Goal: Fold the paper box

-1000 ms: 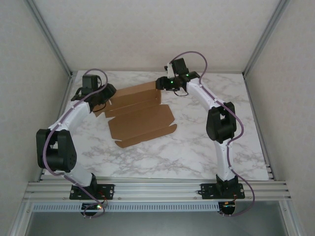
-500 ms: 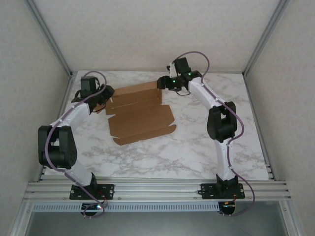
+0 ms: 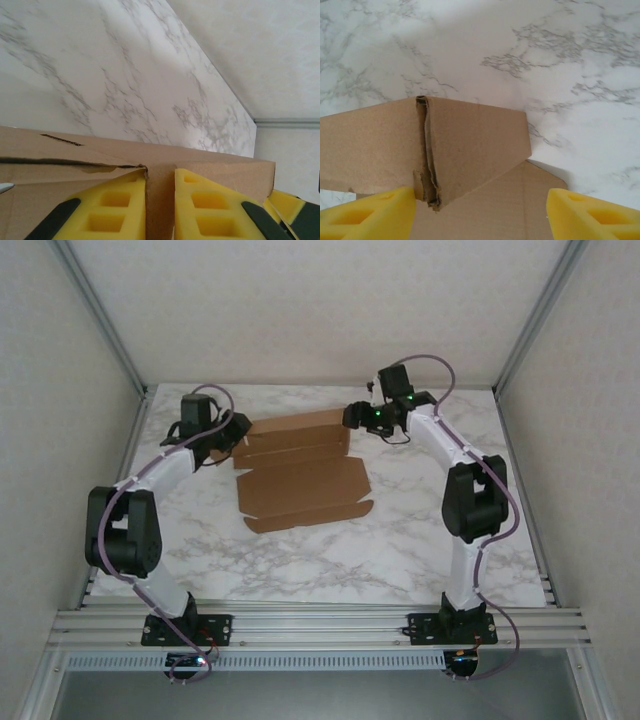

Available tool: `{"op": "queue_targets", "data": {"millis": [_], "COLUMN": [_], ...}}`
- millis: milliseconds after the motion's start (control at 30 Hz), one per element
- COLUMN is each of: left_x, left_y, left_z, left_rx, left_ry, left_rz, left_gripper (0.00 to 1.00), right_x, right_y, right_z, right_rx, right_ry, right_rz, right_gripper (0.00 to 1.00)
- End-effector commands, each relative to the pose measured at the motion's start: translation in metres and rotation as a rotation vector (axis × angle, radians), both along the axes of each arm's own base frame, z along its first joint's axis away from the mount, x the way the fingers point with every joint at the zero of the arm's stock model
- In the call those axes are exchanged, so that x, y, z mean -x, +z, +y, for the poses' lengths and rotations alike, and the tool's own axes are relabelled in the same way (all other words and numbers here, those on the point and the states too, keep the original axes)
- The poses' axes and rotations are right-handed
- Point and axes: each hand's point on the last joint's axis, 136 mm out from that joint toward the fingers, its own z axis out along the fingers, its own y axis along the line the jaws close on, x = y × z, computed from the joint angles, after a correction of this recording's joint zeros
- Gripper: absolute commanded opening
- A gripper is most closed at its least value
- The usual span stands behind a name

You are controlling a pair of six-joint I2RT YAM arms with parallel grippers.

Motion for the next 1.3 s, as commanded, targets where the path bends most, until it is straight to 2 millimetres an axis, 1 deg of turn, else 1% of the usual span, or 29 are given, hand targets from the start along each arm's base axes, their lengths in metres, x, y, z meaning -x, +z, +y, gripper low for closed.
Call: {"op": "queue_targets", "data": {"millis": [0,100,233,333,533,733,900,967,1033,1200,1267], "left_x": [0.008,0.011,0.013,0.013,0.011,0.012,0.012,0.012,0.011,0.009,0.009], "left_y": [-0.011,-0.013,-0.023,-0.025,-0.022,-0.024,-0.023,-0.023,-0.024,-0.024,-0.022], "left_z": [-0.026,-0.033,-0.032,-0.031,-0.032,-0.032,-0.030,-0.031,-0.030,-0.027,-0.025], "left_rx": [-0.020,-0.044,-0.070,-0.074,-0.074,-0.083,-0.093,-0.095,-0.098,-0.128,-0.141], "left_ry": [-0.068,-0.081,-0.079,-0.080,-0.081,-0.086,-0.081,-0.082,-0.083,-0.086,-0.082], "left_rz": [0.061,0.067,0.083,0.084,0.077,0.080,0.076,0.076,0.076,0.075,0.075], "left_gripper": [0.17,0.17,0.16,0.16,0.16,0.16,0.16,0.16,0.17,0.18,0.21], "right_x": [0.006,0.012,0.017,0.020,0.019,0.018,0.010,0.006,0.003,-0.004,-0.005], "right_y": [0.012,0.014,0.016,0.018,0.021,0.014,0.030,0.032,0.031,0.019,0.012], "right_z": [-0.009,-0.018,-0.031,-0.034,-0.025,-0.018,-0.012,-0.008,-0.007,-0.006,-0.008], "right_rx": [-0.018,-0.026,-0.034,-0.046,-0.103,-0.129,-0.165,-0.185,-0.183,-0.161,-0.145], "right_ry": [-0.037,-0.063,-0.104,-0.111,-0.073,-0.046,-0.034,-0.030,-0.028,-0.028,-0.039], "right_rz": [-0.032,-0.038,-0.050,-0.054,-0.039,-0.024,-0.055,-0.053,-0.048,-0.009,0.001], "right_gripper": [0.71,0.73,0.74,0.74,0.72,0.68,0.61,0.58,0.56,0.47,0.44]}}
